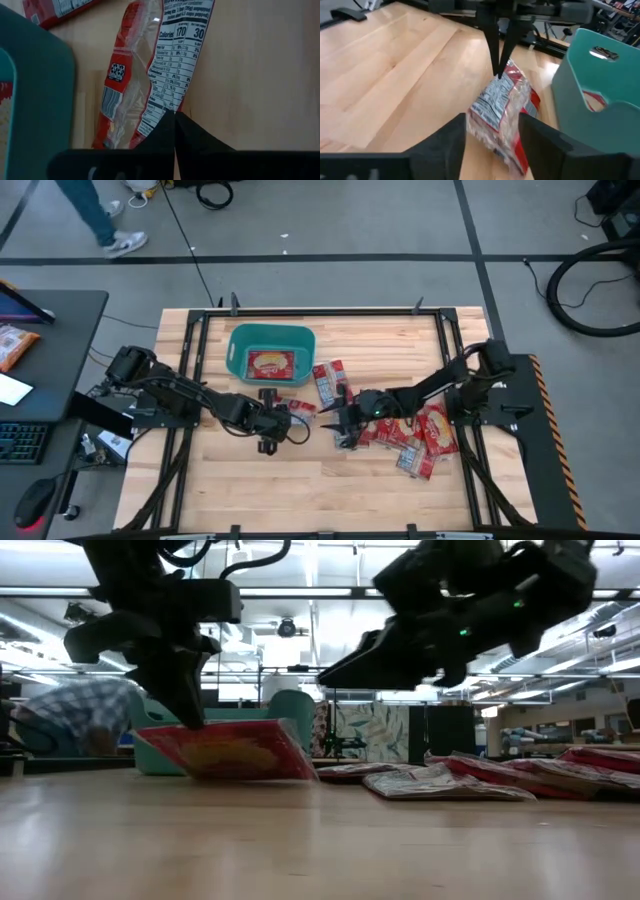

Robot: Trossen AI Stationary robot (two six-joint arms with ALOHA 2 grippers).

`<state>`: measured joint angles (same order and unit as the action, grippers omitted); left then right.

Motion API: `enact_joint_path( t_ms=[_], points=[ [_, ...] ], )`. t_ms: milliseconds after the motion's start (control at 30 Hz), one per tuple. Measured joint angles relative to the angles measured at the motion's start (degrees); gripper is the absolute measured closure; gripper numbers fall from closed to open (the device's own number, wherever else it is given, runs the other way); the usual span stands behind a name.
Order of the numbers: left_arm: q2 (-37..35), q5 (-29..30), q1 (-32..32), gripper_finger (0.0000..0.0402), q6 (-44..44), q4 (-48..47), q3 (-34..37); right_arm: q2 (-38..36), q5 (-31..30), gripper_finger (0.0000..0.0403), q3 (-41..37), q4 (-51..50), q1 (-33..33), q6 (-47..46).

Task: Sort popcorn bags into baskets
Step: Put the red popcorn pack into the green bin

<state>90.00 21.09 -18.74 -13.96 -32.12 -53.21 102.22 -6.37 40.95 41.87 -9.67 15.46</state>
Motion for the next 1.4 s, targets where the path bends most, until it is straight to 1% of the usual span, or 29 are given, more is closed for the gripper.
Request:
enact_joint_path(
  t_ms=[133, 233, 433, 500, 600, 667, 867, 1067, 1167, 1267, 1400],
  points=[
    [0.0, -0.6, 0.3, 0.0402, -2.2, 0.2, 0.0, 4.0, 0.0, 0.0179, 3.8, -0.6, 0.0, 0.4],
    [0.0, -1.4, 0.4, 0.0402, -3.6, 0.5, 0.0, 6.9, 0.0, 0.0168, 6.2, -0.7, -0.1, 1.8],
    [0.0, -1.9, 0.6, 0.0401, -5.4, 0.7, -0.3, 12.4, -0.3, 0.0168, 9.9, -0.8, -0.1, 3.9],
    [0.0, -1.9, 0.6, 0.0401, -5.3, 0.6, -0.9, 14.1, -2.3, 0.0172, 10.8, -0.4, -0.1, 5.3],
    [0.0, -1.9, 0.6, 0.0401, -4.9, 0.6, -1.6, 16.1, -7.0, 0.0183, 12.0, 0.1, -0.1, 7.1],
    [0.0, -1.9, 0.6, 0.0401, -4.7, 0.6, -1.9, 16.8, -8.8, 0.0195, 12.6, 0.2, -0.1, 8.2],
    [0.0, -3.2, 0.6, 0.0394, -4.3, 0.6, -1.9, 16.8, -9.3, 0.0244, 12.7, 0.3, 0.1, 8.5],
    [0.0, -3.2, 0.3, 0.0364, -4.3, 1.2, -1.9, 16.7, -8.8, 0.0294, 12.7, -0.6, 0.2, 8.3],
    [0.0, -3.1, -0.3, 0.0347, -3.5, 2.7, -1.9, 16.7, -8.8, 0.0312, 12.7, -0.7, 0.2, 8.3],
    [0.0, -2.6, -1.3, 0.0321, -3.2, 5.3, -1.9, 16.7, -8.7, 0.0322, 12.7, -1.0, 0.2, 7.8],
    [0.0, 0.2, -2.7, 0.0269, -3.4, 6.6, -1.9, 16.7, -8.5, 0.0324, 12.7, -1.0, 0.5, 5.9]
  ],
)
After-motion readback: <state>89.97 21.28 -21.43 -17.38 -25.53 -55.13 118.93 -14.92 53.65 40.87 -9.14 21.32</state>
